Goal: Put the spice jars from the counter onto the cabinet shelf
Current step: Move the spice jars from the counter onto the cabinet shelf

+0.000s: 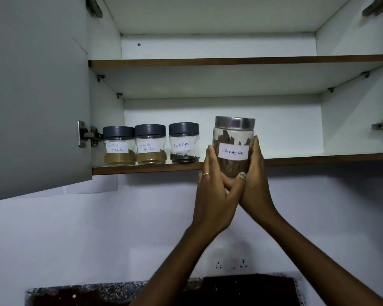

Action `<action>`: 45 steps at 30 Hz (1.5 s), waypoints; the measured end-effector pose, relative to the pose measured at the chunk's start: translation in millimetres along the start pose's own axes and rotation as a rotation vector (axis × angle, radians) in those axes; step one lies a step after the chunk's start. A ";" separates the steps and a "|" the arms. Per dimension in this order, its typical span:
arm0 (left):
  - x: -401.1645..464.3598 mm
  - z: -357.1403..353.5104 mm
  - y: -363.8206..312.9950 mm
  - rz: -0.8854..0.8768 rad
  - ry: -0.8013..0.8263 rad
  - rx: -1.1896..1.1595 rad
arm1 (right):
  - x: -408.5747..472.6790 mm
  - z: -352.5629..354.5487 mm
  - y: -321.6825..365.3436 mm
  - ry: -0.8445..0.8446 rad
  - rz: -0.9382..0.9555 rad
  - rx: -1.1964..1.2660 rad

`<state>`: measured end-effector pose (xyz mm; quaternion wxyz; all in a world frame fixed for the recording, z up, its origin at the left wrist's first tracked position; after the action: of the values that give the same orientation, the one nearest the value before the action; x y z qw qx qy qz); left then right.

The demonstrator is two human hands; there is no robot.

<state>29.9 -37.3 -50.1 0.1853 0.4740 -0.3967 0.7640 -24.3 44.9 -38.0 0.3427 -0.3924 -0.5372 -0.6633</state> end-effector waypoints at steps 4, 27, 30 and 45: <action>29.2 2.7 18.5 0.040 0.136 0.154 | 39.8 -16.2 -14.4 -0.014 0.013 -0.089; 50.1 -24.6 60.1 0.092 0.122 0.601 | 60.1 -56.3 -74.0 0.105 0.068 -0.759; 47.4 -26.4 61.0 0.087 0.118 0.595 | 59.7 -55.1 -75.7 0.111 0.080 -0.790; -60.6 -46.1 84.4 -0.110 0.146 0.281 | -65.1 -28.6 -91.6 0.007 0.172 -0.535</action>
<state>-23.1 -47.6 -150.1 0.1868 0.4595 -0.2450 0.8331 -79.2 36.2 -139.8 0.2839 -0.5109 -0.3065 -0.7513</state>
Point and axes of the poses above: each hand's wrist, its own x-axis towards the middle knuckle, its own z-axis out of the back of the hand, y = z × x, the point moved 3 cm from there along x, towards the middle knuckle, and after that the axes turned 8 degrees about -x, right-handed, at the moved point
